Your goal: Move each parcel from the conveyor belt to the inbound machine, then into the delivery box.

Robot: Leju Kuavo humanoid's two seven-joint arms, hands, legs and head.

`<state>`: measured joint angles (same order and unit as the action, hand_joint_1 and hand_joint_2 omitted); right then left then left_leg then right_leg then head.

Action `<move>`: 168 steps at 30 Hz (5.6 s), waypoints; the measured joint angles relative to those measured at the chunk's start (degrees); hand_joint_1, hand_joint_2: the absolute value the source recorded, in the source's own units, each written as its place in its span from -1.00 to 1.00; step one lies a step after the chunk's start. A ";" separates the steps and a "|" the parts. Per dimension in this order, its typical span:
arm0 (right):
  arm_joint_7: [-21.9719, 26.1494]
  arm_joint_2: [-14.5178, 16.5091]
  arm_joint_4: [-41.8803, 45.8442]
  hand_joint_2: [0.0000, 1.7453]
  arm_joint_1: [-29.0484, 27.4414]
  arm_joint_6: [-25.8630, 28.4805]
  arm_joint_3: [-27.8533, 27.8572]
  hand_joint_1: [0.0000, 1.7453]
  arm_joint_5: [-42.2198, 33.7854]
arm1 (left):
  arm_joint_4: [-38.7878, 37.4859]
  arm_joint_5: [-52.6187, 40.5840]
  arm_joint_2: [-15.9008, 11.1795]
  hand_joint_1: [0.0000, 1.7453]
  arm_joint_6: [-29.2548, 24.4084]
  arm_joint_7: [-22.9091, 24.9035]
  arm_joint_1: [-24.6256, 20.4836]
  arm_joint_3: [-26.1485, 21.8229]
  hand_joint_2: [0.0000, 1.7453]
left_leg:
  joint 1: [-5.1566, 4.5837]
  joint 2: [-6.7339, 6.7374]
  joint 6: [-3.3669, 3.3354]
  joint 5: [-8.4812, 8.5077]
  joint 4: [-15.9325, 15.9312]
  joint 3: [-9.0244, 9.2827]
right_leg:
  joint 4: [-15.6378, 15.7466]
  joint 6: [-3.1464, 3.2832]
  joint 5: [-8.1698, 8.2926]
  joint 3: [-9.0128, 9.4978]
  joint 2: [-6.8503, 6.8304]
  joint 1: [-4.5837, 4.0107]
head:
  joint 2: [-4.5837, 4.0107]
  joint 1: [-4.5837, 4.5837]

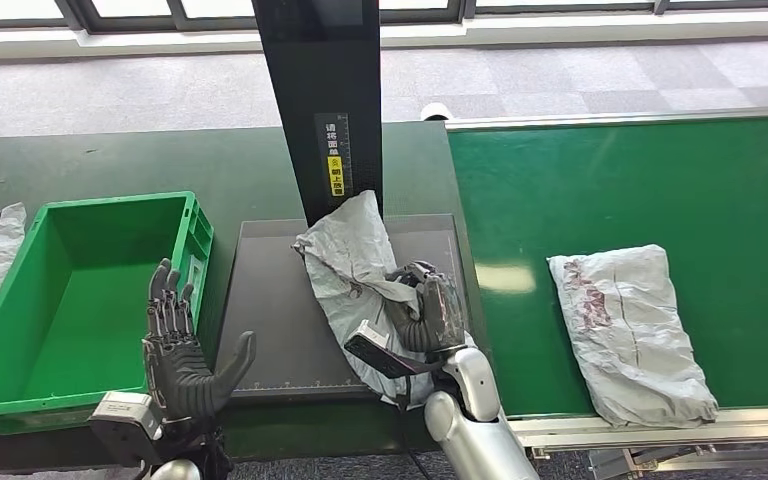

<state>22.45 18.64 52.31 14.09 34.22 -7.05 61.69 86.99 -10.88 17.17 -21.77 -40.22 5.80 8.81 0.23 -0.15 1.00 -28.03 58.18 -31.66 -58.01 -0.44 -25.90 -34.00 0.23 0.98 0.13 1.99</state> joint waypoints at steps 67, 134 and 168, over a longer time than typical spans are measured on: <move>17.73 0.25 44.33 1.00 -11.37 5.91 3.54 -1.00 -23.85 | -31.68 -17.41 2.78 -1.00 0.44 0.62 -19.19 2.17 1.00 | -0.05 0.14 -0.04 0.06 0.05 0.03 | 0.00 -0.07 0.15 -0.08 0.13 0.03 | 0.00 0.01; 17.57 0.05 50.63 1.00 -16.13 5.93 6.85 -1.00 -25.56 | -21.12 -78.87 -6.32 1.00 -18.43 53.46 -26.20 9.79 1.00 | 0.01 0.11 -0.01 0.05 0.02 0.12 | -0.02 -0.03 0.09 0.06 0.10 0.03 | 0.00 0.02; 17.57 0.07 53.78 1.00 -19.22 5.93 7.86 -1.00 -26.24 | -11.11 -73.69 -4.97 1.00 -18.40 27.93 -26.42 -33.62 1.00 | 0.00 0.20 0.01 0.06 0.02 0.05 | -0.02 -0.02 0.08 -0.07 0.18 -0.04 | 0.00 0.00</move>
<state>40.02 18.71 106.09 -5.13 40.15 0.81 35.45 75.88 -84.57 12.20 -40.17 -12.28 -20.61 -24.81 0.24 0.05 1.01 -27.97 58.19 -31.61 -58.03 -0.46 -25.82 -34.07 0.41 0.94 0.13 1.99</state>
